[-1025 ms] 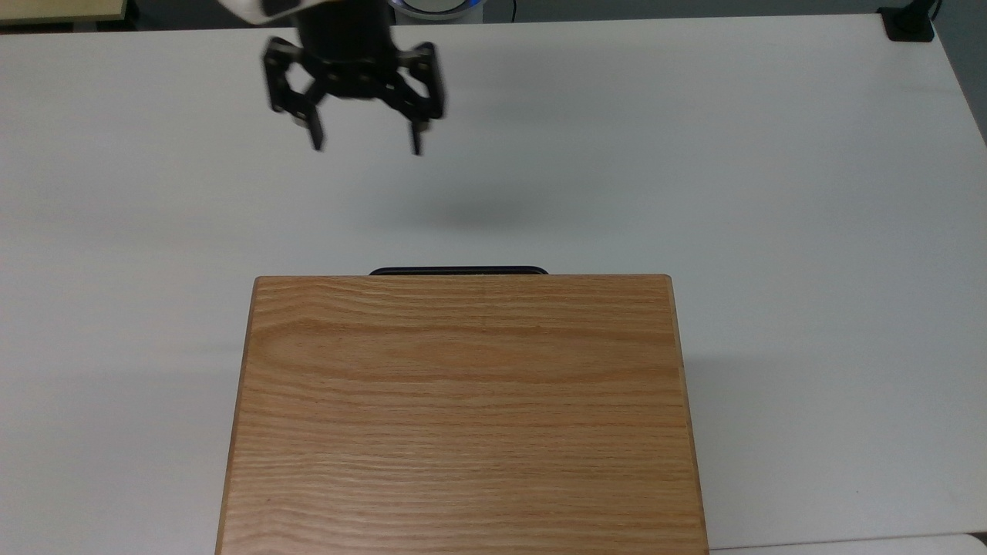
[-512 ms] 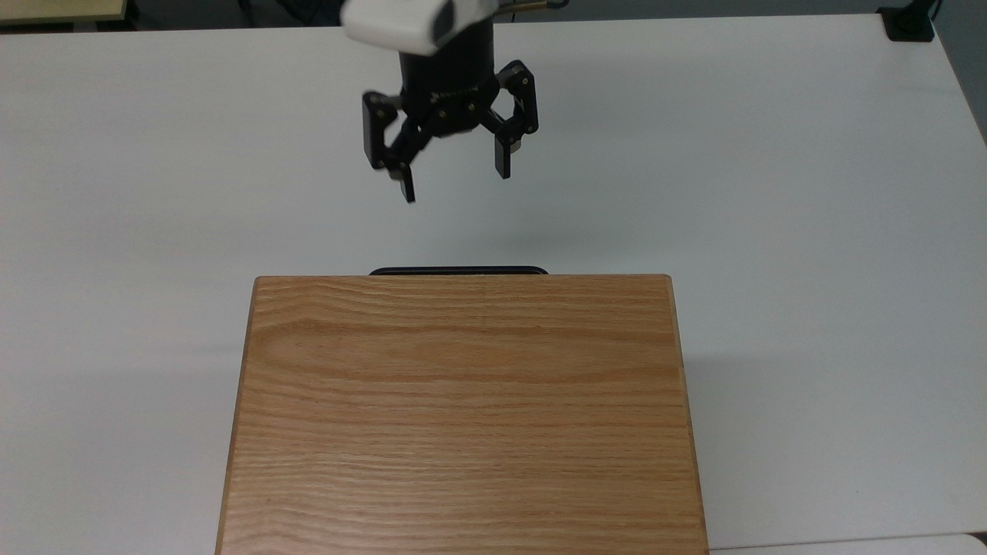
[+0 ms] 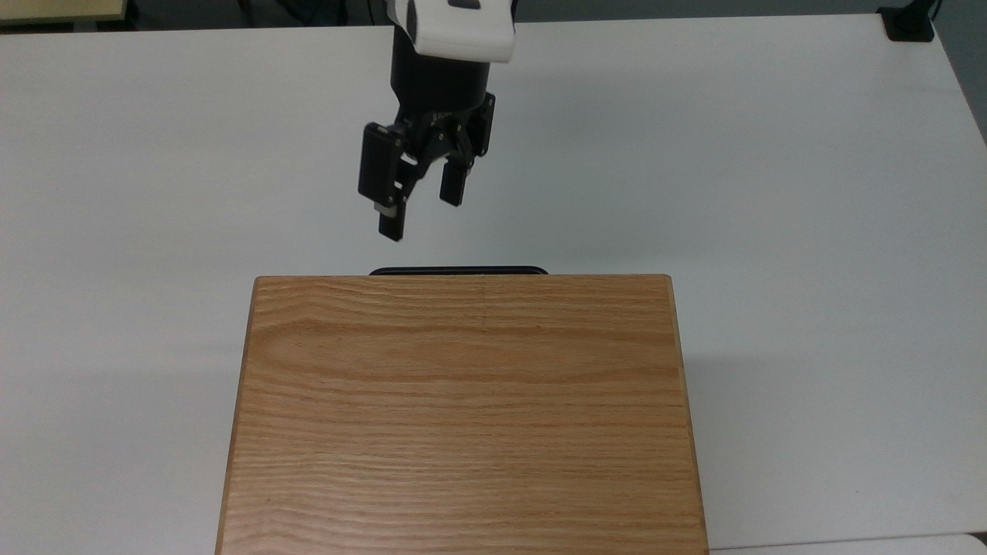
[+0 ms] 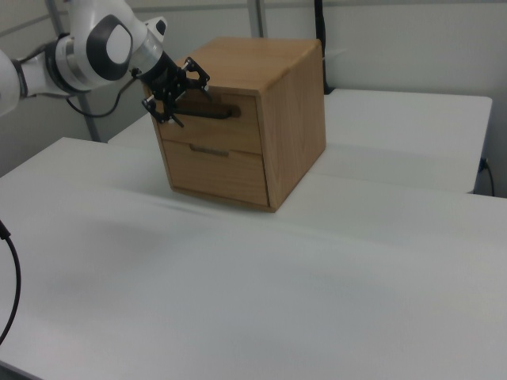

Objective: Open the drawer by sliding it
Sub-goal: 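Move the open gripper down toward the upper drawer's black handle, then close the gripper around the black bar handle of the upper drawer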

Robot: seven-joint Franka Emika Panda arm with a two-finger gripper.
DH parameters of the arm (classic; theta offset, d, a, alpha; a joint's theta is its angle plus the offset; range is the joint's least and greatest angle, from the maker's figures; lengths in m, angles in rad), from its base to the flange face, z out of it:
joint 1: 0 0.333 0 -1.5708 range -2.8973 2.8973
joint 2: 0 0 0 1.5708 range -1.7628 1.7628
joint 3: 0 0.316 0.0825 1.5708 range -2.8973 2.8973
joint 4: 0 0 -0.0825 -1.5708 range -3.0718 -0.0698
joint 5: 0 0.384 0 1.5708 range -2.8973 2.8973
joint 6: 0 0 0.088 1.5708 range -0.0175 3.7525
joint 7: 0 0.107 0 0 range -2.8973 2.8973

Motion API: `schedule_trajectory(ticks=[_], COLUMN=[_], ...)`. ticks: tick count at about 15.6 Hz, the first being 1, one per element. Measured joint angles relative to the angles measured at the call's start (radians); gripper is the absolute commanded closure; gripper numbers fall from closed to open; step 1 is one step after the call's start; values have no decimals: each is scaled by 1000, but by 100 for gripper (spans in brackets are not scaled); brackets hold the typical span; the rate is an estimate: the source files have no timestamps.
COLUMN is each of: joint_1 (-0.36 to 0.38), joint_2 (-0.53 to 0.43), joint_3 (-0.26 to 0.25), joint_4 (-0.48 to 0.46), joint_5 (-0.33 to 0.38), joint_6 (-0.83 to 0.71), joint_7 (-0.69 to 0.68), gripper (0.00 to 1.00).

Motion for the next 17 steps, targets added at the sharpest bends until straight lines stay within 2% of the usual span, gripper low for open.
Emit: schedule_trajectory(ticks=[1, 2, 8, 9, 10, 11, 13, 17], joint_1=[9, 16, 59, 62, 64, 64, 64, 64], joint_2=[23, 42, 73, 73, 75, 76, 80, 91], joint_3=[0, 0, 0, 0, 0, 0, -1, -6], joint_4=[0, 3, 27, 27, 27, 27, 27, 25], joint_5=[-32, -55, -66, -66, -68, -76, -83, -140], joint_6=[28, 43, 77, 85, 90, 101, 121, 162], joint_7=[-10, -12, -18, -18, -18, -18, -18, -19], gripper=[20, 27, 64, 66, 64, 55, 59, 59])
